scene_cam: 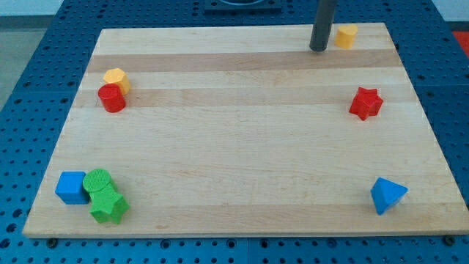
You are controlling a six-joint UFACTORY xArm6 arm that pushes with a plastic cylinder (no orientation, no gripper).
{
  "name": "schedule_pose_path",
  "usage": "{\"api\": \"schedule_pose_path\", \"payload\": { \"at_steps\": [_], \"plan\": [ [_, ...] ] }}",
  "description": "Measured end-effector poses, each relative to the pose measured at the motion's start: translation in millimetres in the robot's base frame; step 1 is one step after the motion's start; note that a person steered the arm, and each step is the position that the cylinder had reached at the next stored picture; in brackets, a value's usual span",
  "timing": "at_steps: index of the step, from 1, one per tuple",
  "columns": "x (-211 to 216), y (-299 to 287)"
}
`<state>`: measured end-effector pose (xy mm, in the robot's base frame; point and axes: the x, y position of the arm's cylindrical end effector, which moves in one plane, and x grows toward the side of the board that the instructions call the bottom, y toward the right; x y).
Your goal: Push yellow heart towards center
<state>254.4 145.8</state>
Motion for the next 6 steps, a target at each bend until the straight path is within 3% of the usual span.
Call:
{"api": "schedule_pose_path", "payload": {
  "at_steps": [1, 2, 3, 4, 6],
  "plan": [
    [-58, 7],
    [-62, 6],
    [-63, 42],
    [-55, 143],
    [-53, 164]
  ]
}}
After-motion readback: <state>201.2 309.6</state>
